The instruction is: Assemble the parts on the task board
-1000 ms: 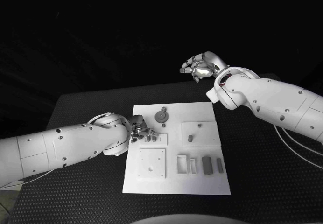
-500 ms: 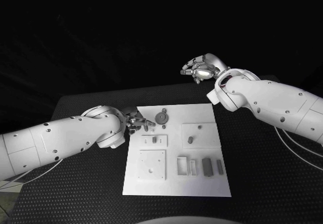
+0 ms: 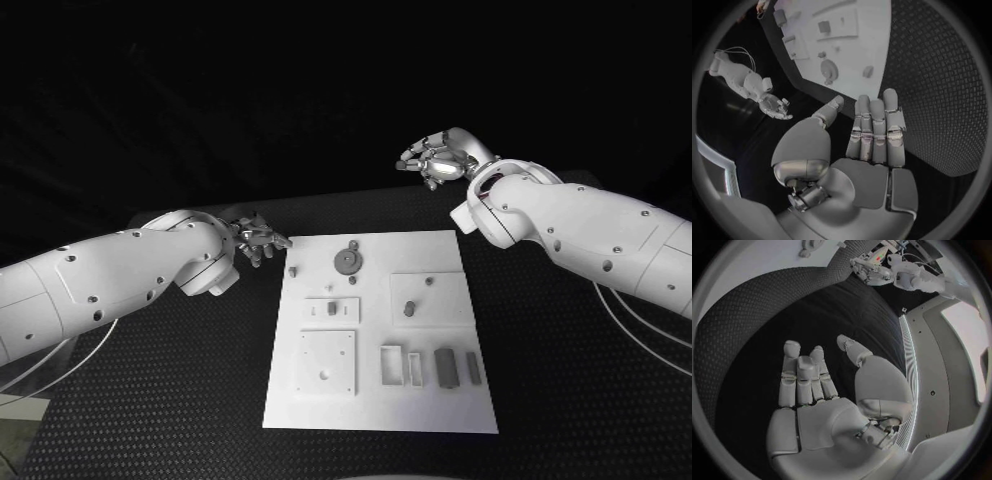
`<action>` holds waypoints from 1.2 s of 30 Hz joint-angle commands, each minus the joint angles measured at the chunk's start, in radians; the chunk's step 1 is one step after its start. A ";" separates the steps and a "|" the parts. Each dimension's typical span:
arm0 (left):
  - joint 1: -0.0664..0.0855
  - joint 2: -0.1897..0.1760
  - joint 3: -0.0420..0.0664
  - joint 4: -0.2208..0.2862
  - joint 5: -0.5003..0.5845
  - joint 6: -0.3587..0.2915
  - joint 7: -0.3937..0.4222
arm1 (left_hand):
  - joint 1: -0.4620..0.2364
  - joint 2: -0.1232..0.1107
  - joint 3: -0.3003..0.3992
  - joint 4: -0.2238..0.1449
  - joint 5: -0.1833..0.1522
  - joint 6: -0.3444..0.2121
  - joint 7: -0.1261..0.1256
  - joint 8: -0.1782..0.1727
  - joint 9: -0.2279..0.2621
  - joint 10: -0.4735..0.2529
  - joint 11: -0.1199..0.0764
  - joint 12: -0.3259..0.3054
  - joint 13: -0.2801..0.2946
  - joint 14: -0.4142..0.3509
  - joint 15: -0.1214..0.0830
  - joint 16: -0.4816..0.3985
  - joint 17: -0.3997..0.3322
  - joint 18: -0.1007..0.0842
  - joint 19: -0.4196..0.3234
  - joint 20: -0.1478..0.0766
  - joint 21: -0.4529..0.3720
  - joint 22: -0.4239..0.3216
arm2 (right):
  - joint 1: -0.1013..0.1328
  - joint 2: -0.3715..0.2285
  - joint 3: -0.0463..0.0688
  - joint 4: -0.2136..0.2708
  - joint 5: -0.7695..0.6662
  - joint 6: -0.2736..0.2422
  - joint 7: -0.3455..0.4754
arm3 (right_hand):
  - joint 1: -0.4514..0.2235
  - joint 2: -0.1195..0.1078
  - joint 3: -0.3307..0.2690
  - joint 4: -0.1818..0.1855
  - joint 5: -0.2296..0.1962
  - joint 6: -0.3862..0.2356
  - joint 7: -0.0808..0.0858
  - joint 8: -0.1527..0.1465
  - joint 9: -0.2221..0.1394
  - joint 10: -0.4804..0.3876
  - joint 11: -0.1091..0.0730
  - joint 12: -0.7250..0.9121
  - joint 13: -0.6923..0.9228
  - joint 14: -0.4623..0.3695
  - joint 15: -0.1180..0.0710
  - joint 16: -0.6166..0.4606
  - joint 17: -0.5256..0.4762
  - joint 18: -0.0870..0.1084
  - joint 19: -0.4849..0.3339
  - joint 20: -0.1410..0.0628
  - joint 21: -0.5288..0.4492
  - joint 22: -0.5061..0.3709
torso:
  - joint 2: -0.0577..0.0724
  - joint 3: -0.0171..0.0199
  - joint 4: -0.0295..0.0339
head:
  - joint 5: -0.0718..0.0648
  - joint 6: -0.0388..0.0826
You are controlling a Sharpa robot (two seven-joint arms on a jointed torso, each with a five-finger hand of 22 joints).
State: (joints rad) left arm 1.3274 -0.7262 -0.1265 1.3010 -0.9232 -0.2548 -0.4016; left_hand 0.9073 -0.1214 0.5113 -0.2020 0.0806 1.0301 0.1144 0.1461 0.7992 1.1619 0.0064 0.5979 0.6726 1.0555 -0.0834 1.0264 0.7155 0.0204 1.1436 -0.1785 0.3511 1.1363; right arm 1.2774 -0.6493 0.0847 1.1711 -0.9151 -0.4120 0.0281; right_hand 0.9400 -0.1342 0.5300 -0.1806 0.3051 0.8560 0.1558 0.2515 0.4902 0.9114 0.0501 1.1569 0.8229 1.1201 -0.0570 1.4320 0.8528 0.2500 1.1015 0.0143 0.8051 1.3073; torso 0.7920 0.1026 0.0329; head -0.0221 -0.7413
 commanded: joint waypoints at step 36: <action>-0.002 0.134 -0.008 -0.183 -0.177 0.272 -0.066 | -0.142 -0.005 -0.099 0.174 -0.027 0.008 -0.013 0.004 -0.050 0.042 -0.013 -0.014 0.008 0.017 -0.007 0.009 0.046 0.006 0.026 -0.009 -0.014 0.015 | -0.008 0.011 0.000 -0.002 0.004 0.015 0.008 | -0.007 0.001 0.002 0.003 0.004 -0.002 0.007 -0.006 -0.002 -0.007 0.000 0.007 -0.001 -0.008 -0.001 -0.004 0.001 0.012 -0.001 -0.003 -0.003 0.019 | 0.000 0.0015 -0.0018 | 0.007 0.003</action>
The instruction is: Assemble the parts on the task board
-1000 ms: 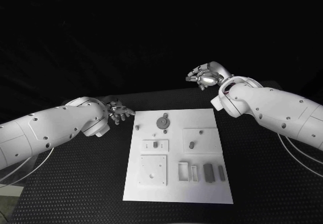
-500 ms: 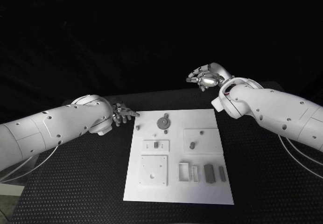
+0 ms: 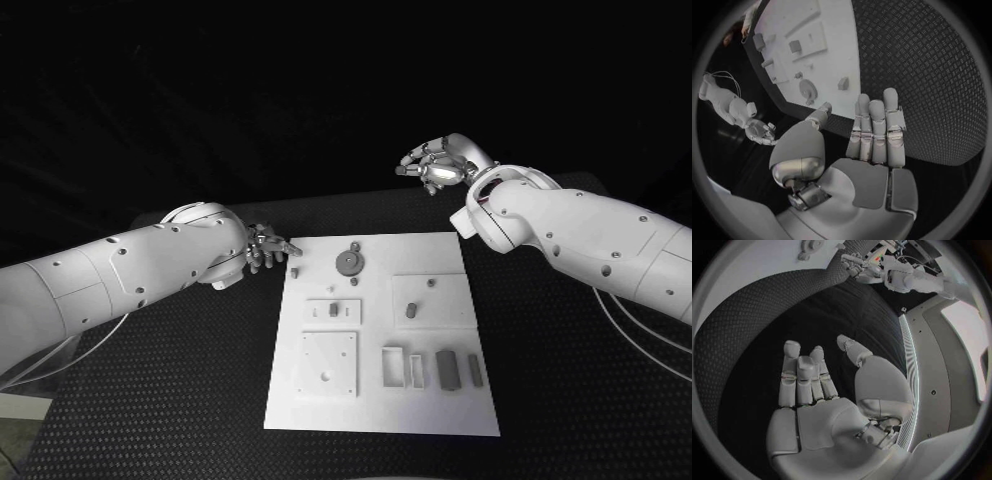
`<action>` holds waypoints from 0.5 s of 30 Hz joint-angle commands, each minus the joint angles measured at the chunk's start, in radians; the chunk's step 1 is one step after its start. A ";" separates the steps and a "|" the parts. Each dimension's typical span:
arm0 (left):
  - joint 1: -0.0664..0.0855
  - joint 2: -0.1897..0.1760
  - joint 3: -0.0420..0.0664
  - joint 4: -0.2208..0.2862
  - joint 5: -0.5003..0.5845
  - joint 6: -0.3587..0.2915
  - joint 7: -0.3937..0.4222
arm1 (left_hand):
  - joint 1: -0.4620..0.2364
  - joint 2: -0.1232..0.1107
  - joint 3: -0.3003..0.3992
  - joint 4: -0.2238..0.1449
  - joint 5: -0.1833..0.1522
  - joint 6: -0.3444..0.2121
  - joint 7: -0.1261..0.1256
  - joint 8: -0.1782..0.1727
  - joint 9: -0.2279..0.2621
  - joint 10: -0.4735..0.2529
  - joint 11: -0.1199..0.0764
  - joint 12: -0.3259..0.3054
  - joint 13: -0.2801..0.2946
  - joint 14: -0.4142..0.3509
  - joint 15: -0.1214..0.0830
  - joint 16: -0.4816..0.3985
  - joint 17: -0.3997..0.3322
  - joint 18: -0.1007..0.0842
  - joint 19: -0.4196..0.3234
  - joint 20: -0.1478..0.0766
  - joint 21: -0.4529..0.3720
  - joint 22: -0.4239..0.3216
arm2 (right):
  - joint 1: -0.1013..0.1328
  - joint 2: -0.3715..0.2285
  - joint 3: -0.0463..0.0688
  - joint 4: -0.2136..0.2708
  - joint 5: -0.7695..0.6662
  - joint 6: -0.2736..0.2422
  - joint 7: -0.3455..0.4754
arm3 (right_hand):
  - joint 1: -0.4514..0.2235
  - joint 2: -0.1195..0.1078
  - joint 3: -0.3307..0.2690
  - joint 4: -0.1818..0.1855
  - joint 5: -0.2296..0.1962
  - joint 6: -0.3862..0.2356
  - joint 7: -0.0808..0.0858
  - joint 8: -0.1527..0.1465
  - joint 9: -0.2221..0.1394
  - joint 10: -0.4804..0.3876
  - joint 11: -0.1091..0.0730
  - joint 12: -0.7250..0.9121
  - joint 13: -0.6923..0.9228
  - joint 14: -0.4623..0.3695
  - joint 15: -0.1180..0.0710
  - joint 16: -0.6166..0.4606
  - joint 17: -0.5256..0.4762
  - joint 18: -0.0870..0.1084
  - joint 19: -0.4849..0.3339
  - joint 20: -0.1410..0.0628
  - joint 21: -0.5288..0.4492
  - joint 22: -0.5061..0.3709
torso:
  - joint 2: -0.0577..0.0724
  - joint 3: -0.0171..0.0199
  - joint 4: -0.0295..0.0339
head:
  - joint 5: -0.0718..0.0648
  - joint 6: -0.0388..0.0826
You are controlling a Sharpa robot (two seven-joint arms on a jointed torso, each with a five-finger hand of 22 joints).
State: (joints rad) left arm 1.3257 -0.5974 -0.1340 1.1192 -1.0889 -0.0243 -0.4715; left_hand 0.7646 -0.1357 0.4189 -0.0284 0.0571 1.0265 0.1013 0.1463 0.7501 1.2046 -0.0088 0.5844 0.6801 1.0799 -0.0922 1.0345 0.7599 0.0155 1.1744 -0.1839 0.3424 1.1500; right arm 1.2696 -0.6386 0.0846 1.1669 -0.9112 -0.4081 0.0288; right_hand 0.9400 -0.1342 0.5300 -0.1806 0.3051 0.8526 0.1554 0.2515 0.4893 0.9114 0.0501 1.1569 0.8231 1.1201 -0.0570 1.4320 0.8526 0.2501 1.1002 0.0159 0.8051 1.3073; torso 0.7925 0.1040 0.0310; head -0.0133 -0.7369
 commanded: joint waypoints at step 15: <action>-0.008 0.019 -0.009 -0.014 -0.011 0.069 0.013 | 0.026 0.039 -0.028 -0.006 0.003 0.011 0.000 0.004 -0.012 0.004 0.002 -0.003 0.002 -0.005 0.001 0.002 0.007 0.013 -0.005 -0.004 -0.004 0.012 | -0.001 0.001 0.000 0.003 0.000 0.012 0.007 | -0.007 0.002 0.002 0.002 0.004 0.001 0.007 -0.006 -0.001 -0.007 0.000 0.007 -0.001 -0.008 -0.001 -0.004 0.002 0.012 0.001 -0.005 -0.003 0.020 | -0.001 0.0001 0.0015 | -0.004 -0.005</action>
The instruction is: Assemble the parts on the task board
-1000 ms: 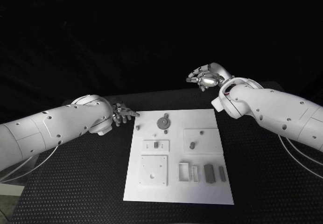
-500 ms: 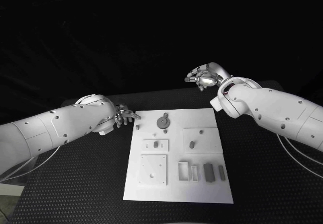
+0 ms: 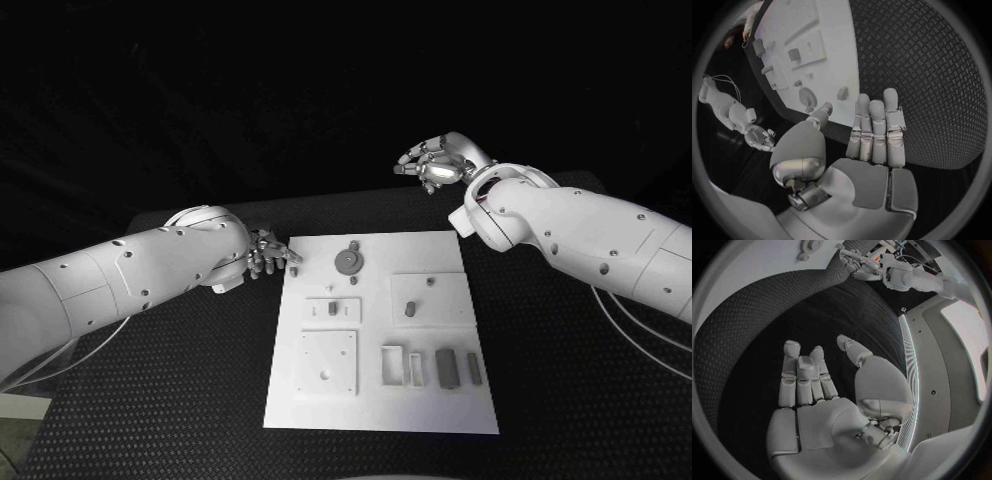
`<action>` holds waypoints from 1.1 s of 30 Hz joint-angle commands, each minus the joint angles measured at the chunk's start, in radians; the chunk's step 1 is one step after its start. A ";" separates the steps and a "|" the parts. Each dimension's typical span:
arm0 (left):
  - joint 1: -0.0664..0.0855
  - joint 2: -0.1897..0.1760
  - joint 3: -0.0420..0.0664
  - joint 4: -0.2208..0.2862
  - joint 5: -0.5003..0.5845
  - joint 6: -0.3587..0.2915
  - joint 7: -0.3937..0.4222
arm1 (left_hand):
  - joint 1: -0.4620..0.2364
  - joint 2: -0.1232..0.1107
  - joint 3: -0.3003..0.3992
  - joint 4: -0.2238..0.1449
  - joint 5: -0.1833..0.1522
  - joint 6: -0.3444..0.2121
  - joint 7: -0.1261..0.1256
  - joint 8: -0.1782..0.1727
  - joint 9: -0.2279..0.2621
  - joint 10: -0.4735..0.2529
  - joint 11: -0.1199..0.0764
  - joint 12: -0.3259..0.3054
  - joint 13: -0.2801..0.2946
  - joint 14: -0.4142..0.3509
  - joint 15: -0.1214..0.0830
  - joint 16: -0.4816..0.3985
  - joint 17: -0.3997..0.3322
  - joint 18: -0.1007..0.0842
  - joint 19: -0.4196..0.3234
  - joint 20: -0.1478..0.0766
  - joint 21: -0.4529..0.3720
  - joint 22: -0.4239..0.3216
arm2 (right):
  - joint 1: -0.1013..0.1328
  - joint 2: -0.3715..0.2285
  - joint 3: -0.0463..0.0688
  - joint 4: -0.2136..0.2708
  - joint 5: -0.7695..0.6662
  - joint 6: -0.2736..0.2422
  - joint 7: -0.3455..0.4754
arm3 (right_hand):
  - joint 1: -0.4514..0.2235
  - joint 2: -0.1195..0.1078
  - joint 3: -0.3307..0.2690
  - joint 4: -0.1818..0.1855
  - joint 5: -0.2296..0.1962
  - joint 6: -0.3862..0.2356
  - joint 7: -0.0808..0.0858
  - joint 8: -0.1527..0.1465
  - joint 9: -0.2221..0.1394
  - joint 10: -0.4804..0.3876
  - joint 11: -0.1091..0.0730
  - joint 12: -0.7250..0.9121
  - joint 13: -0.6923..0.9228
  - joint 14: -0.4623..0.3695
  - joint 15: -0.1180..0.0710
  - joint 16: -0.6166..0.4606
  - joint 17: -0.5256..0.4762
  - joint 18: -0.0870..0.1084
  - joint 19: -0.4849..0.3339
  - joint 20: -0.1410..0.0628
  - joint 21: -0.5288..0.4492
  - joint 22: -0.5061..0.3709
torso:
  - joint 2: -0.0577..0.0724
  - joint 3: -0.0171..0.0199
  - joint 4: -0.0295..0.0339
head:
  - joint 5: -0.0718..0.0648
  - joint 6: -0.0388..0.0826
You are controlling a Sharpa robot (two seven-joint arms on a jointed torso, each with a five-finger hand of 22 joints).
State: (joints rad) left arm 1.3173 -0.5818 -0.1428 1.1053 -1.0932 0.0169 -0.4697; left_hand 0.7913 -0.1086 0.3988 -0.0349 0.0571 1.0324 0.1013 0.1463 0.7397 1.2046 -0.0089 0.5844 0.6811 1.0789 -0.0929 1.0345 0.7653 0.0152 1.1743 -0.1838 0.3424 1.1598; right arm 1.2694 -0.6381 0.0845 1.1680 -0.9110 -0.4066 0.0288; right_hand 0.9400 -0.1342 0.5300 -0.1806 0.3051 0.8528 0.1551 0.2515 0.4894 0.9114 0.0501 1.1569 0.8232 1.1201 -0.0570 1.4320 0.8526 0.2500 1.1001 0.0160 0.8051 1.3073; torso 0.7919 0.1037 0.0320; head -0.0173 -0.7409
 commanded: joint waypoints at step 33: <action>-0.011 0.026 -0.003 -0.016 0.006 0.054 0.023 | 0.053 0.081 -0.055 -0.059 0.083 0.019 -0.004 0.019 -0.025 0.015 -0.002 -0.007 0.004 0.004 0.003 -0.003 0.011 0.012 -0.001 -0.002 -0.007 0.021 | 0.000 0.003 0.001 0.002 0.000 0.011 0.007 | -0.007 0.002 0.002 0.002 0.003 0.001 0.008 -0.006 -0.001 -0.007 0.001 0.008 -0.002 -0.008 -0.001 -0.004 0.002 0.012 0.001 -0.005 -0.003 0.020 | 0.000 0.0005 -0.0005 | -0.003 -0.003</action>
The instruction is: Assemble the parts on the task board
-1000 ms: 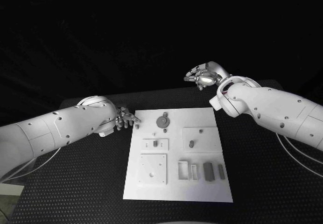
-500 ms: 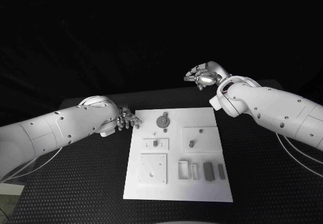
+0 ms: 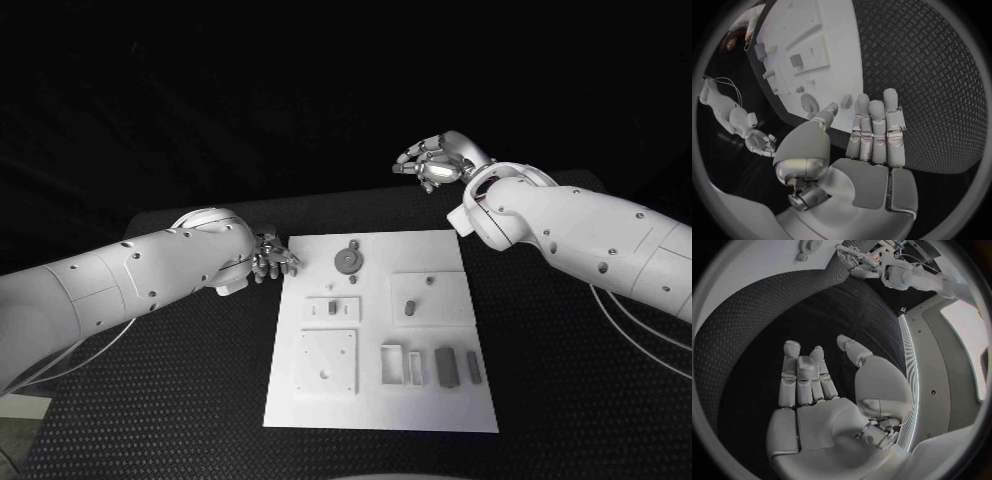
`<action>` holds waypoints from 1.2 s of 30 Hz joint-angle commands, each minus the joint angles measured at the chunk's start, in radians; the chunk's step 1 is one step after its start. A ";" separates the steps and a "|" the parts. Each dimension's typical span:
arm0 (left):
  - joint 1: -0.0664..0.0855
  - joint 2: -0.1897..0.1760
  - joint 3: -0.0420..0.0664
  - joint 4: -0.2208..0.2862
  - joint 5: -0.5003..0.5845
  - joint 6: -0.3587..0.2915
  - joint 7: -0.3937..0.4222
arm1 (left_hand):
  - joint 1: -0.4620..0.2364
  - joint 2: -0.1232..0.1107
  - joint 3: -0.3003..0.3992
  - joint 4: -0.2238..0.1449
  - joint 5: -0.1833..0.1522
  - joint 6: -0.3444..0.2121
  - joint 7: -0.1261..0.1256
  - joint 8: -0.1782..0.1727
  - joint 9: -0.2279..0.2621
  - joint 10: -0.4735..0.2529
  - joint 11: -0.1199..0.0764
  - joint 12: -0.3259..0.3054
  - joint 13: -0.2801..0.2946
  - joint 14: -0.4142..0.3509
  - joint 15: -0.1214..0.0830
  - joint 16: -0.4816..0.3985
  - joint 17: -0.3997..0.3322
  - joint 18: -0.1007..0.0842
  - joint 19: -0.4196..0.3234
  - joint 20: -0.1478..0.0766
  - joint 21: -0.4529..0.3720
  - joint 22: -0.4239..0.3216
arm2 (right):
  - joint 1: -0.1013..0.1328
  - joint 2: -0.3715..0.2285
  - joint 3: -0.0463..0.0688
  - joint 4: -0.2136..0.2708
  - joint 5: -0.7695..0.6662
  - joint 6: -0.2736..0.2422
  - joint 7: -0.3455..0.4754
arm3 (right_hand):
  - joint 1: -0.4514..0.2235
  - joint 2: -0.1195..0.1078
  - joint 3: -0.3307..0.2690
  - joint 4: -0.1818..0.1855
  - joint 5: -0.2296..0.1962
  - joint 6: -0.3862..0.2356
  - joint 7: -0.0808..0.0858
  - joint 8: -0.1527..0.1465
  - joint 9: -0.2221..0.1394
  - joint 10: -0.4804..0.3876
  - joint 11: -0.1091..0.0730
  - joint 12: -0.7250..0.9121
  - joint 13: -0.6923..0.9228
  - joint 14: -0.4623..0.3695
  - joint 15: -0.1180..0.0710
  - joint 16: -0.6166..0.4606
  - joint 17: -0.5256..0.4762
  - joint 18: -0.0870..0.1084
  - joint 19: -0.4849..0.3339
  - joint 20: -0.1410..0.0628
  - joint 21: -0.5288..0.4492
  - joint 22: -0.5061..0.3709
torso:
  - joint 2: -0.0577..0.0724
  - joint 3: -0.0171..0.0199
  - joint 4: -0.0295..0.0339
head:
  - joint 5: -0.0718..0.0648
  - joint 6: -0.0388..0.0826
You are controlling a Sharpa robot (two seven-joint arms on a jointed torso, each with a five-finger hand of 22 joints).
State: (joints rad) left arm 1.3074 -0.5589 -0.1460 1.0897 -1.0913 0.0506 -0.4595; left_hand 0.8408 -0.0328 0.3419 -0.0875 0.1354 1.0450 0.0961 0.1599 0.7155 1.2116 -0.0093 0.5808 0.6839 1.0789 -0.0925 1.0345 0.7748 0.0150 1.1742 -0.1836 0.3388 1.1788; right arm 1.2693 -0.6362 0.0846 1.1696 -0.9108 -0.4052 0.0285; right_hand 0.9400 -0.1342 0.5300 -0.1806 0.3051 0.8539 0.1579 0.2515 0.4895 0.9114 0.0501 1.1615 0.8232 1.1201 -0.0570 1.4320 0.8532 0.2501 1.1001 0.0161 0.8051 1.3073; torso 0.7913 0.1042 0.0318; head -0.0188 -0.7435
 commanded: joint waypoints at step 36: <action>-0.002 0.005 -0.001 0.004 0.019 0.000 0.017 | 0.054 0.073 0.021 -0.113 0.063 0.020 -0.002 0.026 -0.015 0.018 -0.004 -0.006 0.004 0.013 0.004 -0.008 0.008 0.009 0.011 -0.001 -0.011 0.012 | 0.000 0.001 0.001 0.001 0.000 0.011 0.006 | -0.008 0.002 0.001 0.002 0.003 -0.001 0.005 -0.006 -0.002 -0.007 0.001 0.003 -0.002 -0.008 0.000 -0.004 0.001 0.012 0.001 -0.005 -0.003 0.020 | 0.000 -0.0004 0.0004 | -0.004 -0.002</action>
State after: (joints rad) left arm 1.3060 -0.5567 -0.1467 1.0914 -1.0826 0.0576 -0.4550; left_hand 0.8923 0.0314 0.3628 -0.1941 0.1928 1.0587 0.0920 0.1812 0.7011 1.2222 -0.0128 0.5808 0.6861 1.0847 -0.0867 1.0299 0.7810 0.0147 1.1782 -0.1873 0.3329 1.1892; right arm 1.2692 -0.6357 0.0846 1.1694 -0.9106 -0.4040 0.0284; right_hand 0.9401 -0.1342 0.5300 -0.1806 0.3051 0.8540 0.1541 0.2515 0.4886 0.9114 0.0501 1.1614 0.8224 1.1201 -0.0570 1.4320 0.8529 0.2500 1.1000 0.0161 0.8051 1.3073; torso 0.7913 0.1037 0.0323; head -0.0235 -0.7456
